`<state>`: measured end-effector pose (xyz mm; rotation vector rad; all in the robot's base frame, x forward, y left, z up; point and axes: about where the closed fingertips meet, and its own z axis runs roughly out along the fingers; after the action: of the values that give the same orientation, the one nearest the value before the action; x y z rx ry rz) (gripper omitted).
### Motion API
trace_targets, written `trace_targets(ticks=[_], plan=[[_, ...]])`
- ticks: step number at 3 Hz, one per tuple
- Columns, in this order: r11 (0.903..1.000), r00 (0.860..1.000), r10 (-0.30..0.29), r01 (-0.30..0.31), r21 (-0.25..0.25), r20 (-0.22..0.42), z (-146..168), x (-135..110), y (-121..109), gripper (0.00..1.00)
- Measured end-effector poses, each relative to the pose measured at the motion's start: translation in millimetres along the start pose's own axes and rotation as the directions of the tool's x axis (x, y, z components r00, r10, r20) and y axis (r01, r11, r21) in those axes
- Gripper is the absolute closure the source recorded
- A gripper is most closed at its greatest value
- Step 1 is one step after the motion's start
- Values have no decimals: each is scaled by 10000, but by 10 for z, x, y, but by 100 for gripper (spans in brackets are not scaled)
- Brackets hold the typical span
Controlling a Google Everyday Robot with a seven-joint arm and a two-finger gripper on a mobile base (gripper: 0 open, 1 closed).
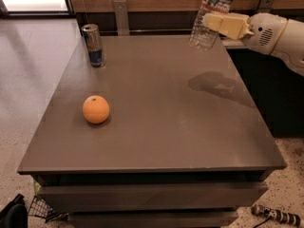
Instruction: Place water bottle upright
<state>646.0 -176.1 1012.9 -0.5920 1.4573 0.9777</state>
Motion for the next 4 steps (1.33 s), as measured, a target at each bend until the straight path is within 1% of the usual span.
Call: trace_targets(ticks=[1,2,3,4], plan=[[9842,9847,-1742,1740,-320,-34,-24,44,100,100],[9610,9605,-2766,2763,-148,-316,-69,116,167,100],[9450,9433,-3259,3270,61,-630,-53,302,194,100],[9391,9353,-3403,3432,150,-971,-23,419,190,100]])
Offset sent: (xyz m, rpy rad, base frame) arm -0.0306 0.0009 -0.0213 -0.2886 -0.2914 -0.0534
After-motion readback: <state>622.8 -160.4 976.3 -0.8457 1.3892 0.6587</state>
